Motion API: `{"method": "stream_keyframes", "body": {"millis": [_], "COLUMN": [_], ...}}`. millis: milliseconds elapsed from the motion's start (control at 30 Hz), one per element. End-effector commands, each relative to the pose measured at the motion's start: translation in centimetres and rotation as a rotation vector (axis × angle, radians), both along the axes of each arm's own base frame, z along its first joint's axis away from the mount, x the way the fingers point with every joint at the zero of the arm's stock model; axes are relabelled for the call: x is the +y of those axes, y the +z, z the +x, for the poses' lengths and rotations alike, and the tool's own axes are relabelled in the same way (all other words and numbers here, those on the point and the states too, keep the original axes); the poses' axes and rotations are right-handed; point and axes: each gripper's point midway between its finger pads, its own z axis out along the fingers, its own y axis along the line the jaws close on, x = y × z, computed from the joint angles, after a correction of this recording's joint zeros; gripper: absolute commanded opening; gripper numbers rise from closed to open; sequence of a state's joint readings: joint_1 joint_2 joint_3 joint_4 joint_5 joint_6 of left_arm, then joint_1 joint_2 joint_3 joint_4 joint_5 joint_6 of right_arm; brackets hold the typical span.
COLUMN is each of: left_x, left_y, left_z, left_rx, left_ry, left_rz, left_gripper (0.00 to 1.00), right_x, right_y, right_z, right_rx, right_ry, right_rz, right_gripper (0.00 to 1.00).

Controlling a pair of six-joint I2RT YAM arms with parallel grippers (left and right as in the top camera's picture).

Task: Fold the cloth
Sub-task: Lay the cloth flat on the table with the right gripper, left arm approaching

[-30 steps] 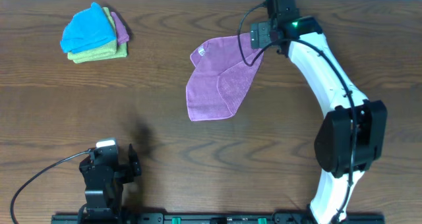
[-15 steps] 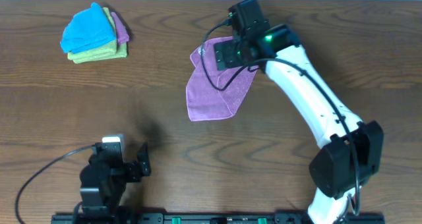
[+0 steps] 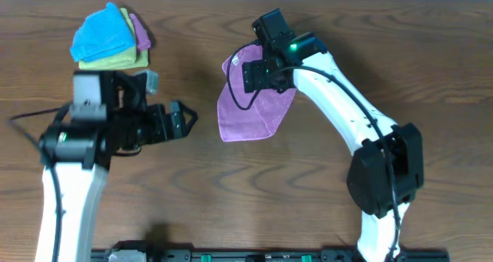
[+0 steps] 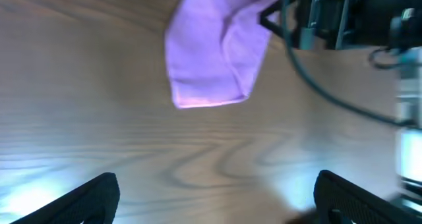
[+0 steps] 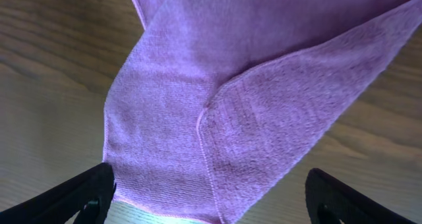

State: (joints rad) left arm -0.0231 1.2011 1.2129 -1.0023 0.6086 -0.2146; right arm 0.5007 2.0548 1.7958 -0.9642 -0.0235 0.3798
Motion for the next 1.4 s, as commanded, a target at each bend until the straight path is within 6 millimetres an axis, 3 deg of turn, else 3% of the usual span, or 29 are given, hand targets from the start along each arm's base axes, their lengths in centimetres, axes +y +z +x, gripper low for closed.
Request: {"method": "stream_keyframes", "body": {"millis": [0,133,267,633,900,1133,1367], "left_x": [-1.9,-2.3,-3.5,-2.6,-2.0,-2.0,-2.0], "left_y": [-1.1,-3.9,-4.6,-4.0,-3.8,-3.9,-3.9], "left_z": [0.8,2.2,3.9,4.6,4.2,4.1,4.1], "left_rx": [0.196,0.375,0.383,0.329,0.327,0.326,0.325], "left_ry": [0.065,0.166,0.115,0.085,0.068,0.066,0.064], "left_rz": [-0.167,-0.226,-0.309,-0.354,-0.365,-0.363,-0.363], "left_gripper": [0.95,0.95,0.95,0.95,0.96,0.95,0.95], "right_x": [0.9,1.4,1.7,1.6,0.9,0.3,0.2], "right_y": [-1.6,-3.5,-5.2,-9.7,-9.9,-9.7,-9.8], "right_z": [-0.4,-0.6,0.0,1.0,2.3,3.3,3.0], "right_rx": [0.046,0.079,0.085,0.103,0.043,0.019,0.035], "right_ry": [-0.042,-0.052,-0.075,-0.104,-0.143,-0.163,-0.17], "right_rz": [0.007,-0.002,-0.006,-0.045,-0.081,-0.076,-0.075], "right_gripper": [0.89,0.88,0.84,0.75,0.49,0.46,0.41]}}
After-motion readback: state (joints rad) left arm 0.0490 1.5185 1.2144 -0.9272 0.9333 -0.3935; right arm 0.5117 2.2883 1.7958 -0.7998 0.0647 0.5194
